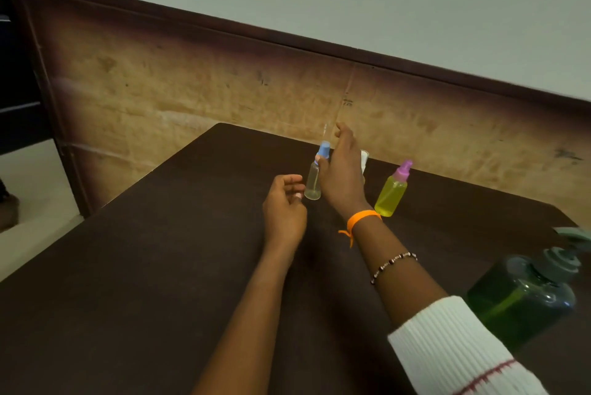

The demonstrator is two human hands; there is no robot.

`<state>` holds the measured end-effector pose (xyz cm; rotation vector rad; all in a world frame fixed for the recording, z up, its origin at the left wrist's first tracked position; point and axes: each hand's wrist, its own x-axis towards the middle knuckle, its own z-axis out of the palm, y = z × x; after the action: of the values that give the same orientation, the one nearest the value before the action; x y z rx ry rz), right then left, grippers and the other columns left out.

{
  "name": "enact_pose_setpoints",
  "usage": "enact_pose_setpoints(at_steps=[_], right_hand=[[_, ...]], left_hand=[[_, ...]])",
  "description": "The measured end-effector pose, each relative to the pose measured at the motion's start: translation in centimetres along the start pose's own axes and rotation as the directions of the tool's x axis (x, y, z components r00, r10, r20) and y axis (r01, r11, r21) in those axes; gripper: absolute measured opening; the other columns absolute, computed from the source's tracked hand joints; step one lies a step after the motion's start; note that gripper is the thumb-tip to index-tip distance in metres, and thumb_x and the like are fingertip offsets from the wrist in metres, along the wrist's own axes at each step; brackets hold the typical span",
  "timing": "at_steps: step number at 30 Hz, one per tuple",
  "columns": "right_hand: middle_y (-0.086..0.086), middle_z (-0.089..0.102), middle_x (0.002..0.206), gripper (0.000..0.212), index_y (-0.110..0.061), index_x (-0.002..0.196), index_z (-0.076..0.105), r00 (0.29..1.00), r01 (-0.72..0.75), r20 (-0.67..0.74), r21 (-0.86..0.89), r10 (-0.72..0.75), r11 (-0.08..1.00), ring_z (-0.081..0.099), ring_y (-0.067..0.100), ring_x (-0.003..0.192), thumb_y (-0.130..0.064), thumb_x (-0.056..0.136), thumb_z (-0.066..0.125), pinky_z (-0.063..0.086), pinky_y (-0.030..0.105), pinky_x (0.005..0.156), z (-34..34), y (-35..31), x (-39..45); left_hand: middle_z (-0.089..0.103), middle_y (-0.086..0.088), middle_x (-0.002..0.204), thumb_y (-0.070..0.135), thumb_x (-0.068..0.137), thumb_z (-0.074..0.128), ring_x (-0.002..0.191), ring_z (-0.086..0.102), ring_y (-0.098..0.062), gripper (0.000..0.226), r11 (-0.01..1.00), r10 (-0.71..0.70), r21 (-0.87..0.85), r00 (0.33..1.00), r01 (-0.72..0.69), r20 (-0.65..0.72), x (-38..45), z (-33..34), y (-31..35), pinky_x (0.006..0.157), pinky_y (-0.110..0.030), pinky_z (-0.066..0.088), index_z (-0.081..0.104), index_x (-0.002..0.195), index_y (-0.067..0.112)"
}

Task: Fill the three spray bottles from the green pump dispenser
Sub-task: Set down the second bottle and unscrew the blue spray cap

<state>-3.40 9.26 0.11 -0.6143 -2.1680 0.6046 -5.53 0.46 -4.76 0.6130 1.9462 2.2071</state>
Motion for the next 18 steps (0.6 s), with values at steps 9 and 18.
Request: enact_pose_setpoints(at_steps=[9, 18], right_hand=[[0.004, 0.058, 0.084, 0.014, 0.001, 0.096, 0.057, 0.999, -0.007, -0.035, 0.118, 0.011, 0.993, 0.059, 0.027, 0.088, -0.003, 0.084, 0.062, 0.042, 0.029, 0.072, -1.2, -0.8, -1.9], [-0.005, 0.057, 0.065, 0.037, -0.005, 0.072, 0.053, 0.961, 0.192, -0.212, 0.05, -0.178, 0.98, 0.054, 0.004, 0.061, -0.032, 0.076, 0.077, 0.039, 0.013, 0.052, -15.3, -4.8, -8.2]], left_hand=[[0.048, 0.003, 0.12, 0.005, 0.078, 0.069, 0.109, 0.049, -0.008, 0.043, 0.995, 0.091, 0.034, 0.994, -0.093, 0.053, 0.0, -0.5, 0.4, 0.088, -0.019, 0.042, 0.049, 0.109, 0.026], [0.07, 0.001, 0.099, -0.003, 0.075, 0.068, 0.095, 0.066, -0.016, 0.037, 0.874, 0.198, -0.482, 0.86, 0.063, 0.47, -6.5, -0.4, 6.3, 0.081, -0.03, 0.055, 0.058, 0.107, 0.012]])
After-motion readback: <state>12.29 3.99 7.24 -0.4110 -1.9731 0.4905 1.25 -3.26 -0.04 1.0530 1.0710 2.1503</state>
